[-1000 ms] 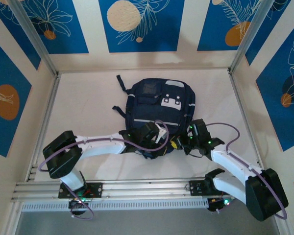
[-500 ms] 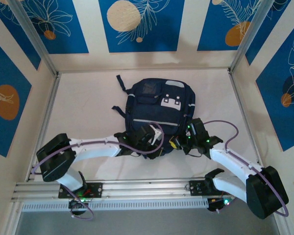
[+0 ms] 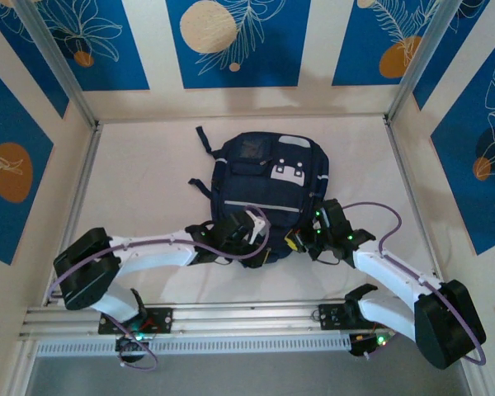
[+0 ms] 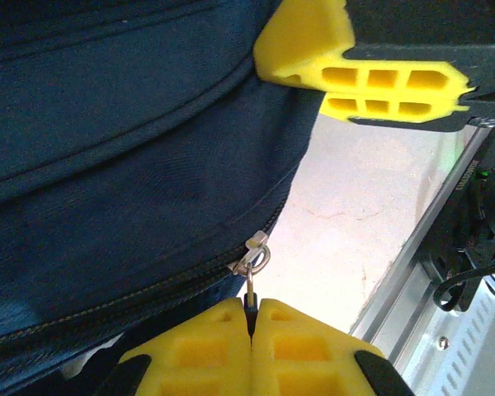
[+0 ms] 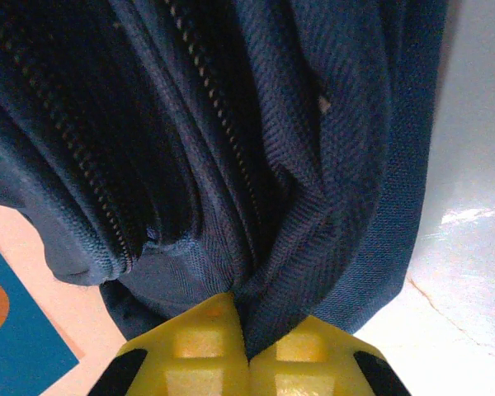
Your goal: Pack books, pencil case, and school supplies into a backpack
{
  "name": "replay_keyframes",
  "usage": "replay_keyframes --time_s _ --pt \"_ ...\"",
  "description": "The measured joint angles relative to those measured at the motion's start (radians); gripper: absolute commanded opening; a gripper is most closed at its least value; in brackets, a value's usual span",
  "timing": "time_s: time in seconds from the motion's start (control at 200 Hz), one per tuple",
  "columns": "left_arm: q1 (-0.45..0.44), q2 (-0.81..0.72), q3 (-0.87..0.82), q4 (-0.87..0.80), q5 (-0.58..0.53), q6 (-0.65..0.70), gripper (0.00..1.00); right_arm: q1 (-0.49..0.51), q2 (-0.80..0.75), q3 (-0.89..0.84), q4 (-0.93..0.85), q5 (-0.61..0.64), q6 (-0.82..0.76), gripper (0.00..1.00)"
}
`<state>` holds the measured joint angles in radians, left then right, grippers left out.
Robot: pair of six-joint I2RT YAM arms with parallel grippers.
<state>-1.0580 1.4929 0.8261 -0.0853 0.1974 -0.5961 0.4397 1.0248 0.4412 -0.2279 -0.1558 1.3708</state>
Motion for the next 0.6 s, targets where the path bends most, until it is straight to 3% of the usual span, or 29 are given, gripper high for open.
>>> replay_keyframes --time_s 0.6 --pt "0.026 -0.148 -0.105 -0.051 -0.062 -0.001 0.0 0.003 -0.015 0.0 -0.016 0.002 -0.011 0.0"
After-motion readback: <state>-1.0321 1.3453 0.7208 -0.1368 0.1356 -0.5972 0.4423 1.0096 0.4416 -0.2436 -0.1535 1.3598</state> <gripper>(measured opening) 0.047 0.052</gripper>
